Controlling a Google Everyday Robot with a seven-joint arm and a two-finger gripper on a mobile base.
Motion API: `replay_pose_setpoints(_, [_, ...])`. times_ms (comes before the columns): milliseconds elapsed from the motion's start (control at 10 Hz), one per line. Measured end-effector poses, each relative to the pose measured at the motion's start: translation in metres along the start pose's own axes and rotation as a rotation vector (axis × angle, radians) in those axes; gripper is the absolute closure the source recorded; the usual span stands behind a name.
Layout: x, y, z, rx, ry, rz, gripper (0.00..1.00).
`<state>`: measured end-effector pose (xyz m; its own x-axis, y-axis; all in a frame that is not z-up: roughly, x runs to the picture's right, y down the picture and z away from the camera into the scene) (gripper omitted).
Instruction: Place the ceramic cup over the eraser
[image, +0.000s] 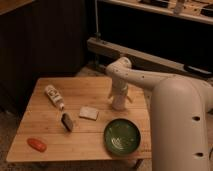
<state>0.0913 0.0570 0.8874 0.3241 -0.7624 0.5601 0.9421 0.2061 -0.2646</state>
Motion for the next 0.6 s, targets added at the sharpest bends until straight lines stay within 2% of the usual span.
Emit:
replay_pose_setpoints(200, [0.0011, -0.0047, -0.0034, 0.019, -0.003, 0.002, 0.20])
replay_pose_setpoints(600, [0.0077, -0.0081, -0.0059, 0.027, 0.002, -0.001, 0.20])
